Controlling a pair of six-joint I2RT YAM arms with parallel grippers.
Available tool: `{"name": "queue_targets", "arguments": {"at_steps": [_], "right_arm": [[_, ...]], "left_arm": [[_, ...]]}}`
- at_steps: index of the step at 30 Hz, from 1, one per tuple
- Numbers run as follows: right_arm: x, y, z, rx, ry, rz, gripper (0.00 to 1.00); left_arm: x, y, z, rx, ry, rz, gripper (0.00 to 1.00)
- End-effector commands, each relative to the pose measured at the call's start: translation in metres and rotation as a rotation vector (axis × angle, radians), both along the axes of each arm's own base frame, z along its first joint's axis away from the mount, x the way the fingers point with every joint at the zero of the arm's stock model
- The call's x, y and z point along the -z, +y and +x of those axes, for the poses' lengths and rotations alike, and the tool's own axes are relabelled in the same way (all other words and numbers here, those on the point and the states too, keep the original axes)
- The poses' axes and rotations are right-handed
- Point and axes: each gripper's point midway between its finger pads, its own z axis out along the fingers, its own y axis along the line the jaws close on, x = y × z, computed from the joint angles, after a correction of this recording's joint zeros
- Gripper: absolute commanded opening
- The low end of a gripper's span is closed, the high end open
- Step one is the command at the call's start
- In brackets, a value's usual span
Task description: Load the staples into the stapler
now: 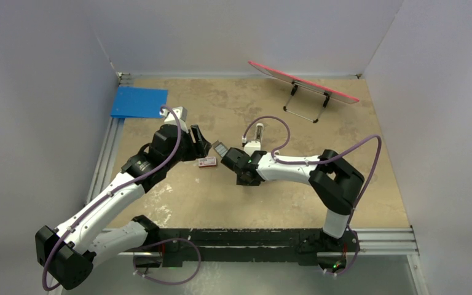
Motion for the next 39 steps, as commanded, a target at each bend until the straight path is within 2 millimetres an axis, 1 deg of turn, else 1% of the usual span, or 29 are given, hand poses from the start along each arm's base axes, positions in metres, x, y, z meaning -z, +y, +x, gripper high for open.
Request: {"name": "queue_targets", "arguments": {"at_steps": [1,4,6,8,11,13,17,21,25,28,33,36,39], "right_arm": [[0.008,-0.019,-0.016,-0.007,0.051,-0.095,0.37],[0.006,-0.019,-0.019,-0.016,0.056,-0.081,0.33],[0.007,-0.016,-0.023,-0.034,0.075,-0.061,0.30],[0.007,-0.011,-0.020,-0.053,0.068,-0.051,0.30],[0.008,-0.005,-0.018,-0.078,0.069,-0.040,0.30],[0.007,-0.004,-0.016,-0.082,0.065,-0.039,0.34],[0.004,-0.001,-0.008,-0.048,0.055,-0.013,0.36],[0.005,-0.001,-0.002,-0.012,0.045,-0.003,0.33],[0.003,0.006,0.002,-0.017,0.037,0.017,0.29],[0.003,0.007,0.005,-0.019,0.030,0.012,0.29],[0.004,0.009,0.008,-0.016,0.025,0.004,0.32],[0.002,0.011,0.010,-0.021,0.023,0.006,0.28],[0.002,0.008,0.008,-0.013,0.029,-0.005,0.26]], "left_arm": [[-0.013,-0.003,0.006,-0.007,-0.040,-0.046,0.59],[-0.013,-0.004,0.006,-0.004,-0.041,-0.048,0.59],[-0.013,-0.005,0.006,-0.003,-0.040,-0.049,0.59],[-0.012,-0.004,0.006,-0.002,-0.038,-0.047,0.59],[-0.014,-0.004,0.006,-0.004,-0.044,-0.049,0.59],[-0.015,-0.004,0.007,-0.006,-0.046,-0.049,0.59],[-0.015,-0.003,0.007,-0.006,-0.045,-0.046,0.59],[-0.014,-0.003,0.007,-0.006,-0.045,-0.044,0.59],[-0.014,-0.003,0.007,-0.007,-0.046,-0.044,0.59],[-0.015,-0.003,0.007,-0.008,-0.047,-0.044,0.59],[-0.013,-0.003,0.007,-0.009,-0.043,-0.043,0.59],[-0.013,-0.002,0.007,-0.010,-0.042,-0.042,0.59],[-0.013,-0.003,0.007,-0.010,-0.042,-0.041,0.59]]}}
